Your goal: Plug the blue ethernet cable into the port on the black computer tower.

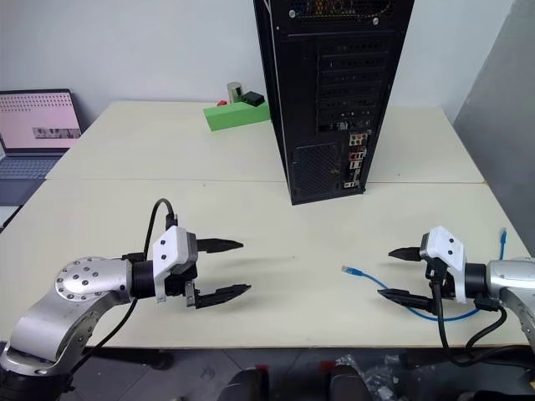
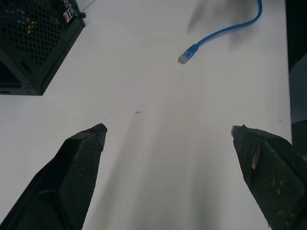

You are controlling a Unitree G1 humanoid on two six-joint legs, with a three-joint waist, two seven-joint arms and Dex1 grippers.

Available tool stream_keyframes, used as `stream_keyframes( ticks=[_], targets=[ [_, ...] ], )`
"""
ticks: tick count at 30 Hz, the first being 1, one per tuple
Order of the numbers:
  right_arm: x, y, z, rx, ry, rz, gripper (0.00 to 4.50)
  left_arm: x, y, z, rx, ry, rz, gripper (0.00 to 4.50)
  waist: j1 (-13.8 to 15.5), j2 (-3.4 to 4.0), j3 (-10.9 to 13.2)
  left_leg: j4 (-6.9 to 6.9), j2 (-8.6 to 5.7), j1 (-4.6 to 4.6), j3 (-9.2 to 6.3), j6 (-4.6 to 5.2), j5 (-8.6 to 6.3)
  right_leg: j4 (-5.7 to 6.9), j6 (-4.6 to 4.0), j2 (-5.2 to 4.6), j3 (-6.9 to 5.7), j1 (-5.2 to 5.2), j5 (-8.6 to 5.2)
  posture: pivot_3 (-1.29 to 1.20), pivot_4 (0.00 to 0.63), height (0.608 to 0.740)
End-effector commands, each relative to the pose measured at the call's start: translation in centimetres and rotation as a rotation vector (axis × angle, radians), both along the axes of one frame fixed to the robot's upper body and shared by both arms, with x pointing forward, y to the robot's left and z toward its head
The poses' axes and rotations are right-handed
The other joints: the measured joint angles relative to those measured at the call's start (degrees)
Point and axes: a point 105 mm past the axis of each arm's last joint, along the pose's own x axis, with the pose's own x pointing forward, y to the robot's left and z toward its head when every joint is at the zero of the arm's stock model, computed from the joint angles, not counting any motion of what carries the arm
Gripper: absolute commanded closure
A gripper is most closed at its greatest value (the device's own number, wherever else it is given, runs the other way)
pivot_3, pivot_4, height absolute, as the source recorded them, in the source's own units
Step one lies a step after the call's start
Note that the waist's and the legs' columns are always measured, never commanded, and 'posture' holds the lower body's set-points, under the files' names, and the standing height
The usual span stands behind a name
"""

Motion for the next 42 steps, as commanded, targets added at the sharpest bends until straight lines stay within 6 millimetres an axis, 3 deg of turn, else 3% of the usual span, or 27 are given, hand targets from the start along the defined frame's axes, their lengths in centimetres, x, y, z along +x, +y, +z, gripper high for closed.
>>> stream_keyframes(
  ticks=[1,13,18,26,31,38,42],
  targets=[
    [-0.1,-0.2,1.1,-0.012,-0.05,0.005,0.0,-0.2,-0.7,1.0,-0.024,-0.026,-0.041,0.04,0.04,0.0,0.0,0.0,0.0,0.0,0.0,0.0,0.0,0.0,0.0,0.0,0.0,0.0,0.0,0.0,0.15,0.74],
    [0.0,-0.5,0.3,-0.032,-0.073,-0.04,0.0,-0.2,-1.4,0.4,-0.009,-0.009,-0.072,0.04,0.21,0.0,0.0,0.01,0.0,0.0,0.0,0.0,0.0,0.0,0.0,0.0,0.0,0.0,0.0,0.0,0.15,0.74],
    [0.2,0.4,-0.8,-0.042,-0.096,-0.098,0.0,0.9,-2.9,-0.2,-0.001,-0.055,-0.122,0.04,0.4,-0.02,-0.01,0.03,-0.02,-0.01,0.0,0.0,0.0,0.0,0.0,0.0,0.0,0.02,0.0,0.0,0.15,0.74],
    [1.6,2.0,-3.5,-0.009,-0.089,-0.159,0.0,0.8,-5.8,-1.1,0.023,-0.091,-0.28,0.04,0.22,-0.05,-0.02,0.03,-0.02,-0.01,0.0,-0.01,0.0,0.02,0.0,0.01,0.01,0.0,0.01,0.0,0.15,0.74],
    [2.7,3.4,-4.7,0.017,-0.083,-0.14,0.0,0.9,-6.1,-1.4,0.043,-0.097,-0.318,0.04,0.16,-0.05,-0.02,0.04,0.01,0.01,-0.01,0.0,0.0,0.03,-0.01,0.05,0.0,0.0,0.01,0.0,0.15,0.74],
    [3.4,3.1,-5.4,0.005,-0.079,-0.137,0.0,0.7,-6.2,-1.3,0.03,-0.088,-0.325,0.04,0.29,-0.05,-0.02,0.04,-0.02,-0.02,-0.02,0.0,0.0,0.03,-0.01,0.02,-0.01,0.0,0.01,0.0,0.15,0.74],
    [3.7,2.7,-5.7,-0.009,-0.073,-0.146,0.96,0.5,-6.2,-1.3,0.026,-0.087,-0.323,0.0,0.24,-0.05,-0.02,0.04,0.0,0.0,-0.03,0.0,0.0,0.04,-0.01,0.04,-0.02,0.0,0.01,0.0,0.15,0.74]
  ],
)
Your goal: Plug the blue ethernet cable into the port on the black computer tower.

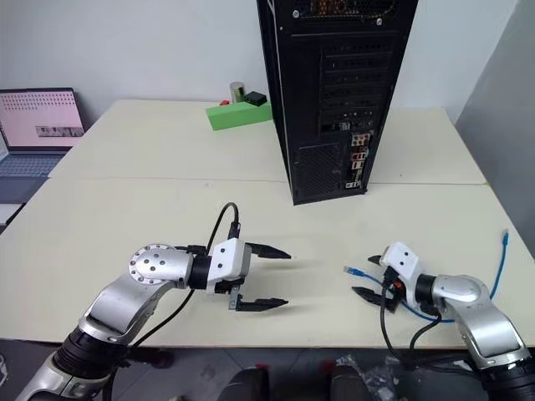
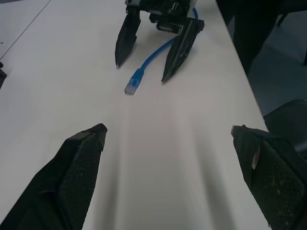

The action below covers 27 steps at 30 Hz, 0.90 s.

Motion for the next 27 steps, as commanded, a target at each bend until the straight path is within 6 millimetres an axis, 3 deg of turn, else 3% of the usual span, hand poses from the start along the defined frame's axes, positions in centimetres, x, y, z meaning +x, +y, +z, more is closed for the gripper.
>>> stream_keyframes(
  ticks=[1,11,15,22,27],
  targets=[
    [0.3,-0.1,0.6,-0.008,-0.033,0.02,1.17,-0.4,-0.3,0.5,-0.018,-0.02,-0.011,0.0,0.0,0.0,0.0,0.0,0.0,0.0,0.0,0.0,0.0,0.0,0.0,0.0,0.0,0.0,0.0,0.0,0.15,0.74],
    [0.4,0.7,0.5,-0.023,-0.036,0.07,3.4,-0.2,0.2,-0.4,-0.043,0.024,0.019,0.0,-0.01,0.0,0.0,0.01,0.0,0.01,-0.01,0.0,0.0,0.01,0.0,0.0,0.0,0.01,0.0,0.0,0.15,0.74],
    [0.1,1.5,1.6,-0.015,-0.052,0.119,4.33,0.4,0.3,-0.7,-0.045,0.036,0.024,0.0,0.01,0.0,0.0,0.01,0.0,0.01,-0.01,0.0,0.0,0.01,0.0,0.0,0.0,0.01,0.0,0.0,0.15,0.74],
    [-0.9,6.2,4.9,0.045,-0.09,0.281,4.44,2.9,-1.0,-0.9,-0.06,0.043,0.038,0.0,-0.01,0.01,-0.01,0.03,0.0,-0.01,-0.06,0.0,0.0,0.02,0.0,0.01,-0.05,0.01,0.0,0.0,0.15,0.74],
    [-1.2,7.8,5.4,0.033,-0.096,0.333,4.44,3.2,-2.2,-0.7,-0.059,0.041,-0.007,0.0,0.04,0.01,-0.01,0.04,-0.02,-0.03,-0.07,0.0,0.0,0.02,0.0,0.01,-0.06,0.01,0.01,0.0,0.15,0.74]
  ],
)
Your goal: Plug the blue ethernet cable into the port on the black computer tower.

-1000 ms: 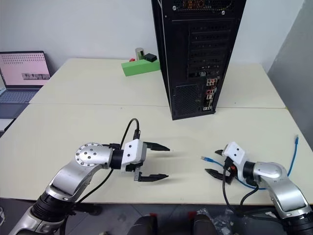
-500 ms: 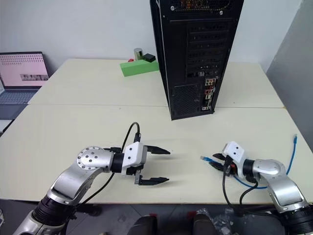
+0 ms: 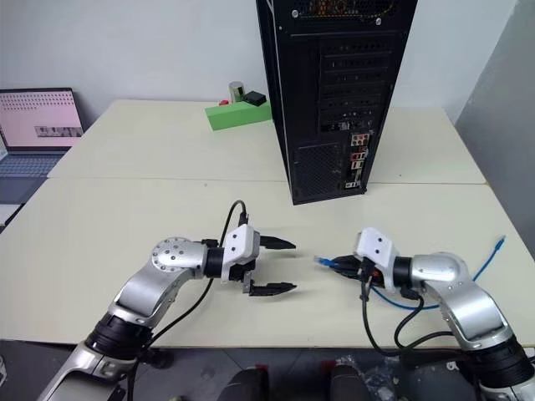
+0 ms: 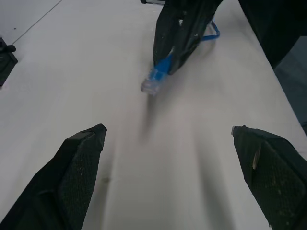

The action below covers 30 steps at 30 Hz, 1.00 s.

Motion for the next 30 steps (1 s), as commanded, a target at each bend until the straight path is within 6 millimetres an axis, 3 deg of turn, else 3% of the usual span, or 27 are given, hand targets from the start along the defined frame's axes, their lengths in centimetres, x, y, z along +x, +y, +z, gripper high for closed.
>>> stream_keyframes(
  ticks=[1,6,26,30],
  targets=[
    [-0.6,1.1,0.8,-0.007,-0.023,0.056,4.44,-0.1,-1.0,0.7,-0.007,-0.026,-0.056,0.0,0.0,0.0,0.0,0.0,0.0,0.0,0.0,0.0,0.0,0.0,0.0,0.0,-0.01,0.0,0.0,0.0,0.15,0.74],
    [-0.6,1.6,0.7,-0.031,-0.032,0.08,4.44,-0.1,-1.3,0.7,0.004,-0.016,-0.081,0.0,-0.08,0.0,0.0,0.0,0.0,0.01,0.0,0.0,0.0,0.01,0.0,0.0,0.0,-0.01,0.0,0.0,0.15,0.74],
    [-0.5,2.3,0.7,-0.055,-0.053,0.122,4.45,0.2,-1.5,0.5,0.015,-0.043,-0.085,4.18,-0.04,0.0,0.0,0.01,0.0,0.01,-0.02,0.0,0.0,0.01,0.0,0.0,-0.02,0.0,0.0,0.0,0.15,0.74],
    [-0.3,2.2,0.5,-0.071,-0.055,0.12,4.45,0.3,-1.3,0.5,0.022,-0.051,-0.084,4.2,-0.04,0.0,0.0,0.01,0.0,0.0,-0.02,0.0,0.0,0.01,0.0,0.0,-0.01,-0.01,0.0,0.0,0.15,0.74]
  ],
)
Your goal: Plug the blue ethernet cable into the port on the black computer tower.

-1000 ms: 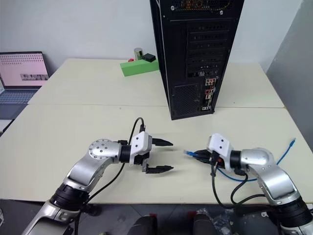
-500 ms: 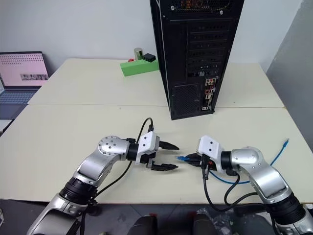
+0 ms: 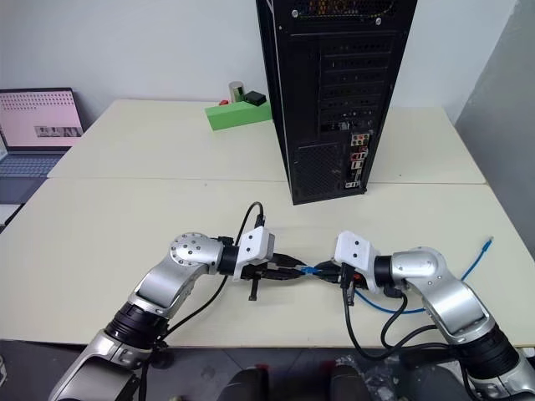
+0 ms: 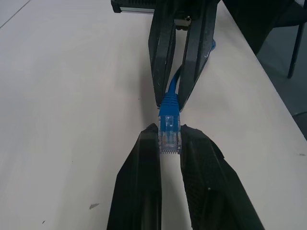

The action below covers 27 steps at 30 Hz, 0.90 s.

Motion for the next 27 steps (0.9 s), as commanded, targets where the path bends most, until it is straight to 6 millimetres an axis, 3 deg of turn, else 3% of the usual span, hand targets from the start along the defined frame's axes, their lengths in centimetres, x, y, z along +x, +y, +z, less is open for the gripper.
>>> stream_keyframes(
  ticks=[1,5,9,13,17,22,27],
  targets=[
    [0.2,0.3,0.7,-0.007,-0.046,0.027,4.1,0.2,-0.1,0.8,-0.005,-0.056,-0.013,4.2,0.0,0.0,0.0,0.0,0.0,0.0,0.0,0.0,0.0,0.0,0.0,0.0,0.0,0.0,0.0,0.0,0.15,0.74],
    [0.5,-0.5,0.8,-0.034,-0.054,0.033,3.05,0.0,0.1,0.8,-0.015,-0.069,-0.023,4.2,0.01,0.0,0.0,0.0,0.0,0.0,0.0,0.0,0.0,0.0,0.0,0.0,0.0,0.0,0.0,0.0,0.15,0.74],
    [0.2,-3.1,1.9,-0.059,-0.016,0.022,1.96,-0.3,0.7,0.8,-0.038,-0.119,-0.039,4.2,0.07,0.0,0.0,0.01,-0.01,-0.01,0.0,0.0,0.0,0.0,0.0,-0.01,0.0,0.0,0.0,0.0,0.15,0.74],
    [0.0,-4.0,2.7,0.065,0.077,-0.064,1.05,-0.4,0.9,1.0,-0.113,-0.199,-0.016,4.2,-0.01,0.0,0.0,0.01,0.02,0.02,0.0,0.0,0.0,0.0,-0.01,0.0,0.0,0.01,0.0,0.0,0.15,0.74],
    [-0.7,-3.3,2.9,0.225,0.211,-0.104,0.07,-0.5,1.0,1.1,-0.119,-0.442,-0.042,4.2,0.05,0.0,0.0,0.02,0.02,0.0,-0.01,0.0,0.0,0.0,-0.01,0.0,0.0,0.03,0.01,0.0,0.15,0.74],
    [-1.3,-1.5,3.2,0.363,0.318,-0.116,0.06,-1.1,1.1,1.5,-0.148,-0.766,-0.121,4.2,0.05,0.0,0.0,0.02,0.01,0.01,0.0,0.0,0.0,0.0,-0.02,-0.01,0.01,0.02,0.01,0.0,0.15,0.74],
    [-1.9,-0.2,3.3,0.423,0.377,-0.102,0.06,-1.2,1.3,2.6,-0.203,-0.956,-0.127,4.2,0.16,0.0,-0.01,0.02,-0.02,-0.02,-0.02,0.0,0.0,0.0,-0.01,-0.03,-0.01,0.01,0.01,0.0,0.15,0.74]
  ],
)
